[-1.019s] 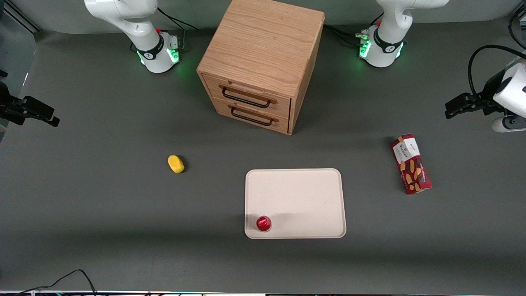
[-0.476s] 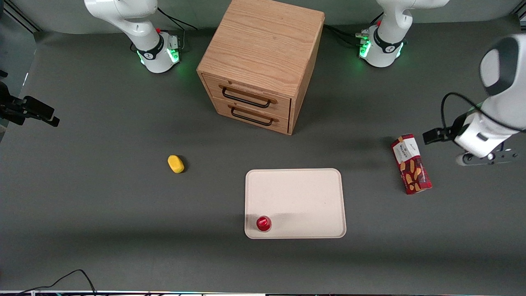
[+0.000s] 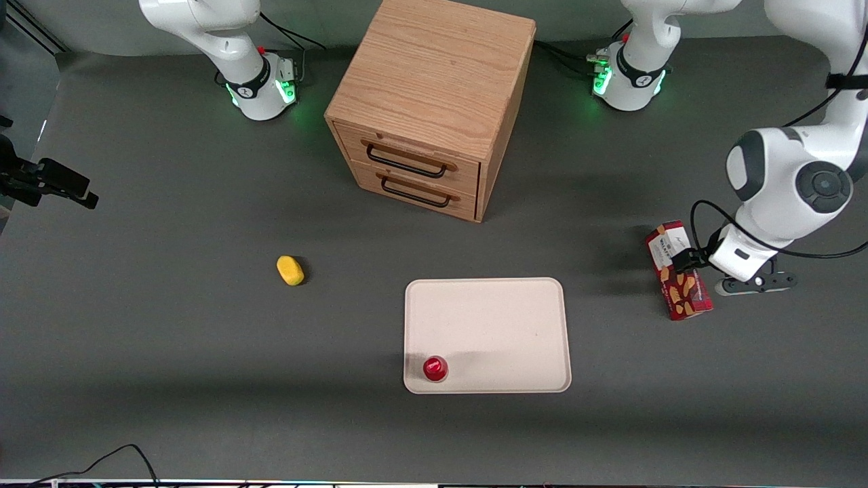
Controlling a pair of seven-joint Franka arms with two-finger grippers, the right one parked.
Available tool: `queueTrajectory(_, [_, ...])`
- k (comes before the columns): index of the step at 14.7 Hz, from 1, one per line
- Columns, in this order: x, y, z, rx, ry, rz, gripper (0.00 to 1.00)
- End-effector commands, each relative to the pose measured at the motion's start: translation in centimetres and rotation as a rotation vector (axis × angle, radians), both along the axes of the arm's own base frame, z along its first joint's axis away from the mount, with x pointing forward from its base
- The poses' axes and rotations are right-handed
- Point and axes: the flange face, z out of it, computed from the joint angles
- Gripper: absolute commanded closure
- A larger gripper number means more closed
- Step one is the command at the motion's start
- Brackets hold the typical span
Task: Place red cookie box on tray
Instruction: 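Move the left gripper down over the red tartan shortbread box, then close the left gripper on the end of the shortbread box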
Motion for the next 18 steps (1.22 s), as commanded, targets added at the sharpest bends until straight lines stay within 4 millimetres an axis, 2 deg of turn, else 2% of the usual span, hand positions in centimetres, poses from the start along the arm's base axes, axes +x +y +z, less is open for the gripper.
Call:
queueTrajectory(1, [0.1, 1.5, -2.5, -0.026, -0.041, 0.012, 0.0])
queueTrajectory(3, [-0.5, 1.7, -4.8, -0.063, -0.05, 0.034, 0.01])
queueTrajectory(5, [-1.4, 2.0, -7.2, -0.082, -0.078, 0.045, 0.08])
queueTrajectory(6, [-1.6, 2.1, -7.9, -0.083, -0.088, 0.043, 0.2])
queueTrajectory(10, [-1.9, 2.0, -8.1, -0.085, -0.082, 0.043, 0.89])
queueTrajectory(11, [-1.9, 2.0, -8.0, -0.087, -0.081, 0.043, 1.0])
queueTrajectory(14, [-1.9, 1.6, -7.6, -0.09, -0.081, 0.043, 1.0])
queueTrajectory(16, [-1.8, 1.3, -6.7, -0.102, -0.061, 0.042, 1.0])
queueTrajectory(17, [-1.7, 0.9, -5.5, -0.115, -0.049, 0.04, 1.0])
queueTrajectory(18, [-1.4, 0.3, -3.3, -0.134, -0.036, 0.047, 1.0])
